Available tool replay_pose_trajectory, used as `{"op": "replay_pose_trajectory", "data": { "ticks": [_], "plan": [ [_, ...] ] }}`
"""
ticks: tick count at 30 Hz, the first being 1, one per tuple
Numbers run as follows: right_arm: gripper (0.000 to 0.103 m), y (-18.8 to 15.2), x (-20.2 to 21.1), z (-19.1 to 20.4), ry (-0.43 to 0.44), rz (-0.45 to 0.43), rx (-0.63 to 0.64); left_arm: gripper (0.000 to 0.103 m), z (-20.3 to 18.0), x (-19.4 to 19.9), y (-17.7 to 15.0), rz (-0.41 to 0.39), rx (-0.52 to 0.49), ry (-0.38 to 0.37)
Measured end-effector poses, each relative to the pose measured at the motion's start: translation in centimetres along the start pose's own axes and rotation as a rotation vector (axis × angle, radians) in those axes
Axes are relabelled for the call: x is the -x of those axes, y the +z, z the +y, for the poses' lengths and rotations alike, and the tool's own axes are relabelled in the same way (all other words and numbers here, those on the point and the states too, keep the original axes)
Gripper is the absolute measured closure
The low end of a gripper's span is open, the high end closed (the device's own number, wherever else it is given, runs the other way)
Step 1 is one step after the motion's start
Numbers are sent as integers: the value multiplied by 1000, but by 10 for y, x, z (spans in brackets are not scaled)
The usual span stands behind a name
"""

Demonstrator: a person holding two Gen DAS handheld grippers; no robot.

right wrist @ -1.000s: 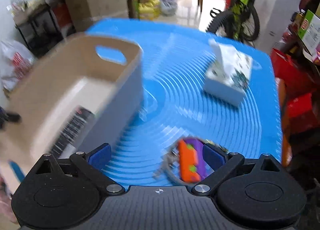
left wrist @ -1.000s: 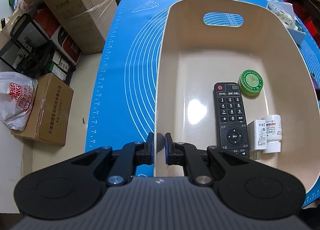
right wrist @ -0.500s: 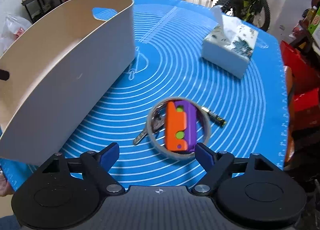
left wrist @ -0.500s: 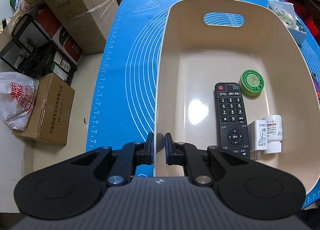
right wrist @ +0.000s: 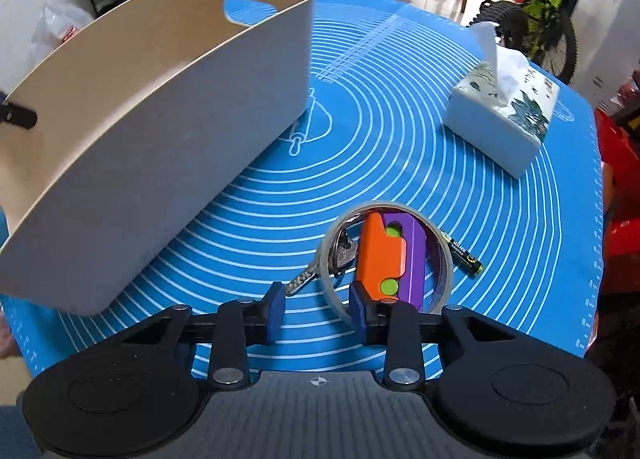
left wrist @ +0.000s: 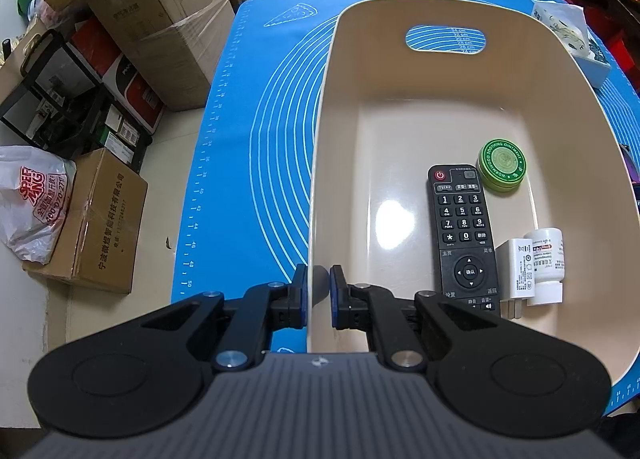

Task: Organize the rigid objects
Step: 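Grasp the clear tape roll by its rim with the right tool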

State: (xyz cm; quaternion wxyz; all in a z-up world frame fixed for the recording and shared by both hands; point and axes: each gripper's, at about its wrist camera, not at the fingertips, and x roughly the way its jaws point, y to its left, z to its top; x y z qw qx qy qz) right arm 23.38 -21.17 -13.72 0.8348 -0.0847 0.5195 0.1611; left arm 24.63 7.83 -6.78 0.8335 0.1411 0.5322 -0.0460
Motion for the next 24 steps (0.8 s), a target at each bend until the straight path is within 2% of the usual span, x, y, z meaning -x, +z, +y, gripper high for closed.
{"op": "replay_pose_trajectory", "data": {
  "ticks": [6,10,11,14,24],
  "plan": [
    [66,5,-10,-2,-20,23,33,91,-1,0,1,1,-4,1],
    [76,5,-18,6,-66,44,81,91,-1,0,1,1,-3,0],
    [84,5,-16,6,-65,48,78,91,-1,0,1,1,-3,0],
    [87,7,-9,2,-58,44,64,91,-1,0,0,0,-4,1],
    [89,22,29,-17,-23,-32,-36,91,-1,0,1,1,-4,0]
  ]
}}
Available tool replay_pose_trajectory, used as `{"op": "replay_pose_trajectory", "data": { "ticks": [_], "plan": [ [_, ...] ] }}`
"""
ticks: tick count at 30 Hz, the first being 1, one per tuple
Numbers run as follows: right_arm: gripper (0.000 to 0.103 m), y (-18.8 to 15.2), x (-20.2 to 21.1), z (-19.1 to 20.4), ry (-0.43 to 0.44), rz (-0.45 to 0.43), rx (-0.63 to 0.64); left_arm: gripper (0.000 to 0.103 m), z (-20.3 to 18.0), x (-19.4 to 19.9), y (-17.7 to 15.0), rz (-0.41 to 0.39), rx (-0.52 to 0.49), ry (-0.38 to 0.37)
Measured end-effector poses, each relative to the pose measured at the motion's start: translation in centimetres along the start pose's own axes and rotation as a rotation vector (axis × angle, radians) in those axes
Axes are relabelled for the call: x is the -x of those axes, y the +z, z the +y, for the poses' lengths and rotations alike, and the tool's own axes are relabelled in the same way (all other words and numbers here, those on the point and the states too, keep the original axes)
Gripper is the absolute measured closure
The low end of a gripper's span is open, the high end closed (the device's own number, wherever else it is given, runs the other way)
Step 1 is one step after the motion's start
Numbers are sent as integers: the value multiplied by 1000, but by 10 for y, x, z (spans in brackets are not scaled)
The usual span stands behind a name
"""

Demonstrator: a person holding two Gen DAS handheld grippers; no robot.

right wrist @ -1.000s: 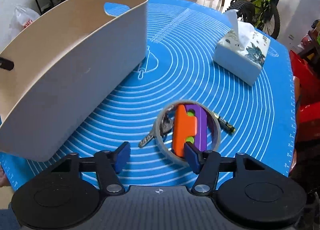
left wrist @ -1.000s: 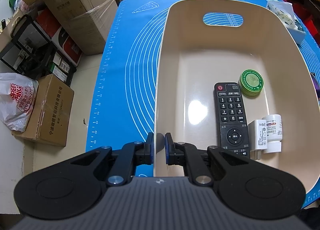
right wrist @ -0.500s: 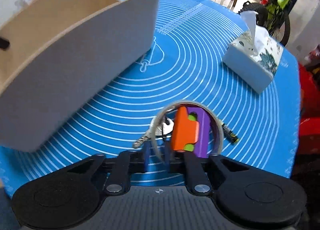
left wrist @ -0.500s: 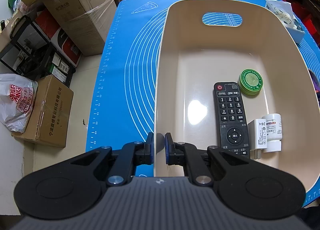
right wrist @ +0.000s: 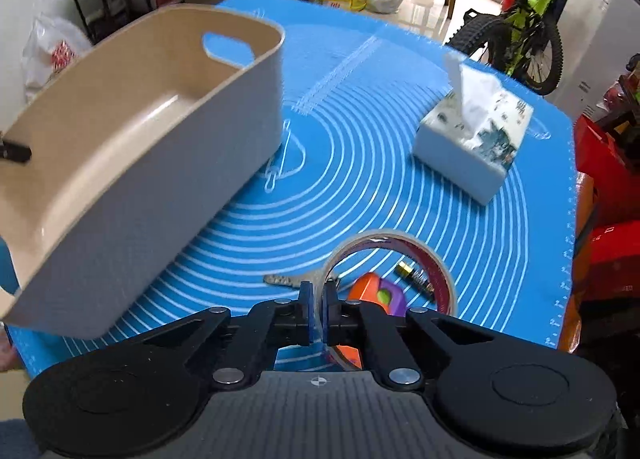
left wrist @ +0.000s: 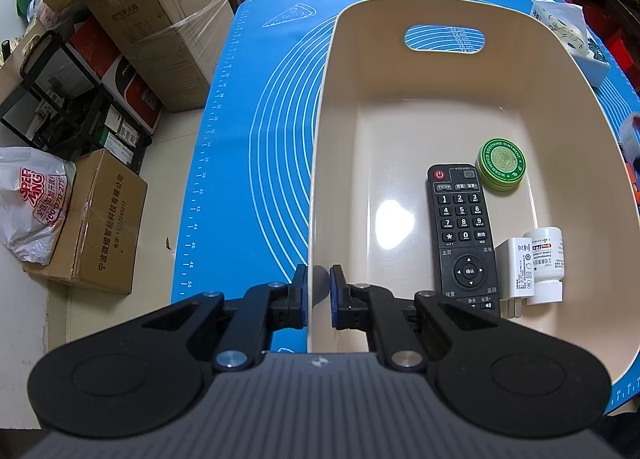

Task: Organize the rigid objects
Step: 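Grasp the clear tape roll by its rim with the right tool, then carry the tape roll into the basket onto the pill bottle and release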

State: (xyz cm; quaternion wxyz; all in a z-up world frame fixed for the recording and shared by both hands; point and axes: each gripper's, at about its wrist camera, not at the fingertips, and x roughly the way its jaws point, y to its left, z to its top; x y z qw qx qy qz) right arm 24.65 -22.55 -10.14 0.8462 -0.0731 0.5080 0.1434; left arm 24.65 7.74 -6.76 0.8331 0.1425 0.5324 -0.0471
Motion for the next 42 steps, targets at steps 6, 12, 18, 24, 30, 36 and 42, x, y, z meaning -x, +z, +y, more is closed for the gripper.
{"op": "replay_pose_trajectory", "data": {
  "ticks": [6,12,18,24,30,36,42],
  "plan": [
    [89,15,27,-16,11,-85,-66,91,0,0,0,0,0,0],
    [89,35,64,-7,25,-227,-76,91,0,0,0,0,0,0],
    [89,55,85,27,50,-350,-42,91,0,0,0,0,1,0],
    [89,73,88,85,108,-400,50,91,1,0,-1,-2,5,-7],
    [89,85,63,131,133,-347,122,92,3,0,-1,-3,8,-16],
    [89,82,23,163,136,-226,177,92,5,0,-1,-3,5,-21],
    [89,73,-12,181,129,-88,220,92,5,-1,-1,-4,4,-27]
  ]
}}
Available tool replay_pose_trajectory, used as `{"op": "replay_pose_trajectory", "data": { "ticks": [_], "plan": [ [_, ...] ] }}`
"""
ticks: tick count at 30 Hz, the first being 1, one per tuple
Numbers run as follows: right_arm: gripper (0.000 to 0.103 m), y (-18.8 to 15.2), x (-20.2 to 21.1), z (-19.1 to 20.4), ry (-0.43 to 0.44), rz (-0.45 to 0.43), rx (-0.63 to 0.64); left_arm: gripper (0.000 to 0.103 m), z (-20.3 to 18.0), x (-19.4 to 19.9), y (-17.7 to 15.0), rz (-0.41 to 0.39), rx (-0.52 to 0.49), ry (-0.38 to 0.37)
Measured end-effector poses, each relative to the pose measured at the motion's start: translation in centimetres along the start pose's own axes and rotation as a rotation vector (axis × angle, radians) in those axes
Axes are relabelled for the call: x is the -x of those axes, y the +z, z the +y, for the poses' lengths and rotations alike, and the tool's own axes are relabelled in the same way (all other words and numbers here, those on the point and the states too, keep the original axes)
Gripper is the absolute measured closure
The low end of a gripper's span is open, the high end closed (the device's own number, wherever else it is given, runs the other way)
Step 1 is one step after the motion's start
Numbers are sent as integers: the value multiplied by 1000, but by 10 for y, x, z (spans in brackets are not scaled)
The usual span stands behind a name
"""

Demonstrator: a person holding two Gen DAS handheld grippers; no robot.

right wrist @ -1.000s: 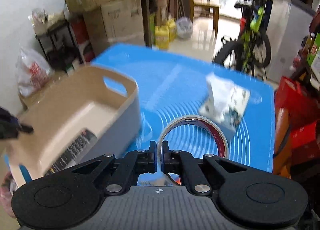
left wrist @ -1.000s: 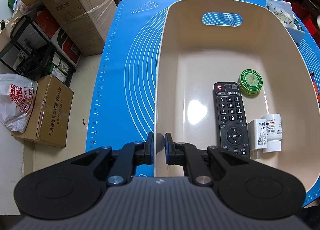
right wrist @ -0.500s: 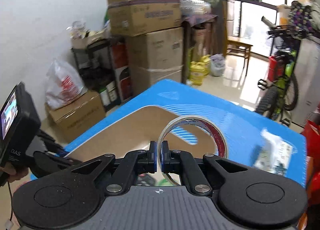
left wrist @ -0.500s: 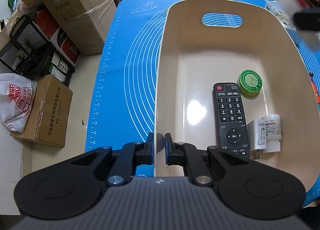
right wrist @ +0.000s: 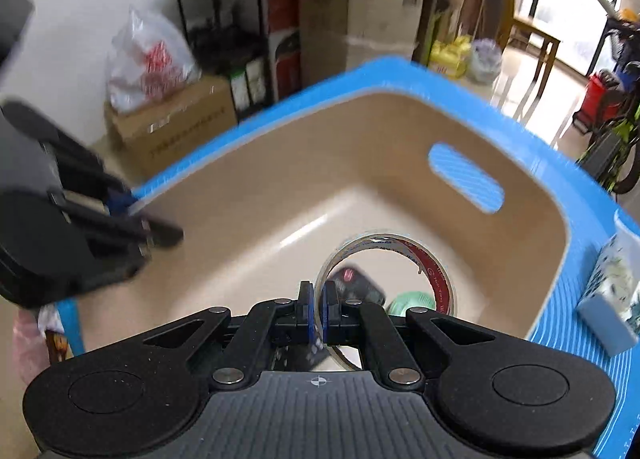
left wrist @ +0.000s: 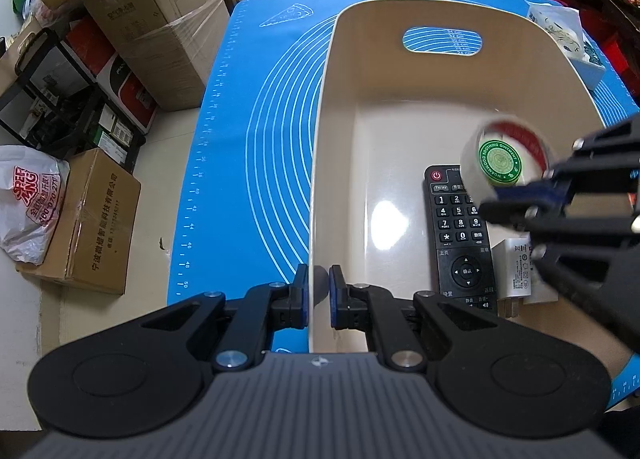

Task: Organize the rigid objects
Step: 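Carry the tape roll into the basket onto the pill bottle and release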

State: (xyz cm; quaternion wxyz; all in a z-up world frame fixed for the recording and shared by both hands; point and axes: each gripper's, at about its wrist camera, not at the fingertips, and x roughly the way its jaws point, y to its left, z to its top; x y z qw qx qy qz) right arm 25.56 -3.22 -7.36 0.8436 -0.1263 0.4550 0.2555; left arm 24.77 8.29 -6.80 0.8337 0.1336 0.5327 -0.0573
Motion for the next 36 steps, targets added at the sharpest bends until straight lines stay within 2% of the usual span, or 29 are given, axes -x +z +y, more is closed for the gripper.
{"op": "replay_pose_trajectory", "data": {
  "ticks": [4,9,10,14,20,25,36],
  "plan": [
    [88,-6,-13,6,1,70,15,92,1,0,-1,-1,0,-2],
    [85,-13,-16,5,-10,106,-3,92,0,-1,0,0,2,-3],
    [80,-15,-14,3,-5,105,-15,92,0,-1,0,0,2,-3],
    [55,-14,0,-5,1,68,-41,92,0,-1,0,0,1,-2],
    [34,-10,33,-23,25,-11,-118,92,1,-2,1,0,3,-3],
    [24,-15,60,-47,3,-67,-177,92,1,-1,0,-1,1,0],
    [13,-44,103,-124,-127,-138,-388,92,1,-1,-1,-2,9,5]
  ]
}}
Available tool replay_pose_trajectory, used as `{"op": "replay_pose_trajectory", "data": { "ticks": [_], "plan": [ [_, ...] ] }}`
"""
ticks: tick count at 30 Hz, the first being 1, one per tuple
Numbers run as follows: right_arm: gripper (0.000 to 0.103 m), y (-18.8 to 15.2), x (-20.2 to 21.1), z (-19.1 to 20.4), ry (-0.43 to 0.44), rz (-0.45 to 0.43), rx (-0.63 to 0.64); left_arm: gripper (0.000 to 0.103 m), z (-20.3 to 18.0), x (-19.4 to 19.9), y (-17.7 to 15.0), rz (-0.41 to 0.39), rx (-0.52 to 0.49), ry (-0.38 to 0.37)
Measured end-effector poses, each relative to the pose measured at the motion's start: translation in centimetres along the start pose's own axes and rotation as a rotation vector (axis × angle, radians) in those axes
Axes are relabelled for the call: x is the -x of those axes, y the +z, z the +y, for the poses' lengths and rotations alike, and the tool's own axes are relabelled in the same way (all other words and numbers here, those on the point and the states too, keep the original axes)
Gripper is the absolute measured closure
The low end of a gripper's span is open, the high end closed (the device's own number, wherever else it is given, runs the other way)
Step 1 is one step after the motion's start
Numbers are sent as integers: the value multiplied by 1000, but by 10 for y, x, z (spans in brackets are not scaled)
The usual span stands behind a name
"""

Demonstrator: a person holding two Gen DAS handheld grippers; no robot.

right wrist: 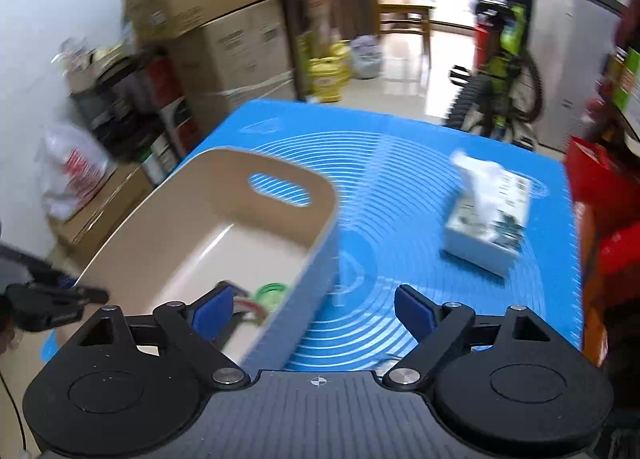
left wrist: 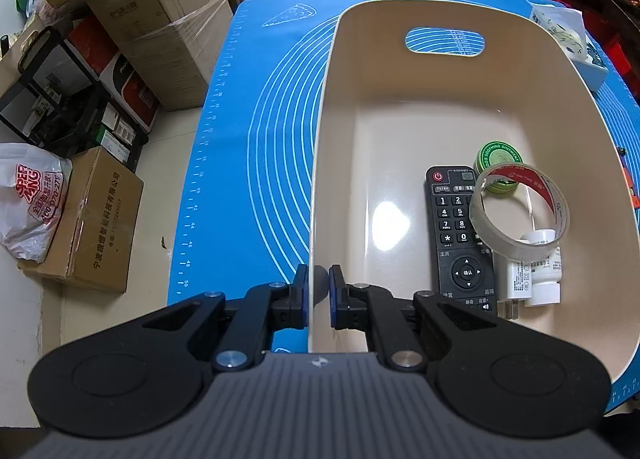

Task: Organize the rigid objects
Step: 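Carry the tape roll into the basket onto the pill bottle and release, then grasp the orange-purple toy with the right tool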

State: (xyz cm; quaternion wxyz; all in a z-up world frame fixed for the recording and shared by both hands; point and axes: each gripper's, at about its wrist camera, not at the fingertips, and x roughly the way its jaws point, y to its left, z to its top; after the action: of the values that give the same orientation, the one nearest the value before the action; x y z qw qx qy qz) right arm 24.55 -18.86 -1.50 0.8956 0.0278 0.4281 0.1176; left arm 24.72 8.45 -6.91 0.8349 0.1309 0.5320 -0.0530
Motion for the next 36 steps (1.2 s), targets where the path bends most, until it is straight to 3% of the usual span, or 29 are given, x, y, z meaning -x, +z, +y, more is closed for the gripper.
{"op": "replay_pose_trajectory", "data": {
  "ticks": [6,15,24,36],
  "plan": [
    [12,-11,-4,-47,-81,12,-79,92,-1,1,0,1,-1,5],
    [12,-48,-46,-94,-203,159,-134,92,-2,1,0,1,-1,6],
    [12,-69,-84,-97,-226,263,-145,92,-2,1,0,1,-4,8],
    [19,-79,-108,-93,-248,288,-146,92,-1,1,1,1,-2,5]
  ]
}}
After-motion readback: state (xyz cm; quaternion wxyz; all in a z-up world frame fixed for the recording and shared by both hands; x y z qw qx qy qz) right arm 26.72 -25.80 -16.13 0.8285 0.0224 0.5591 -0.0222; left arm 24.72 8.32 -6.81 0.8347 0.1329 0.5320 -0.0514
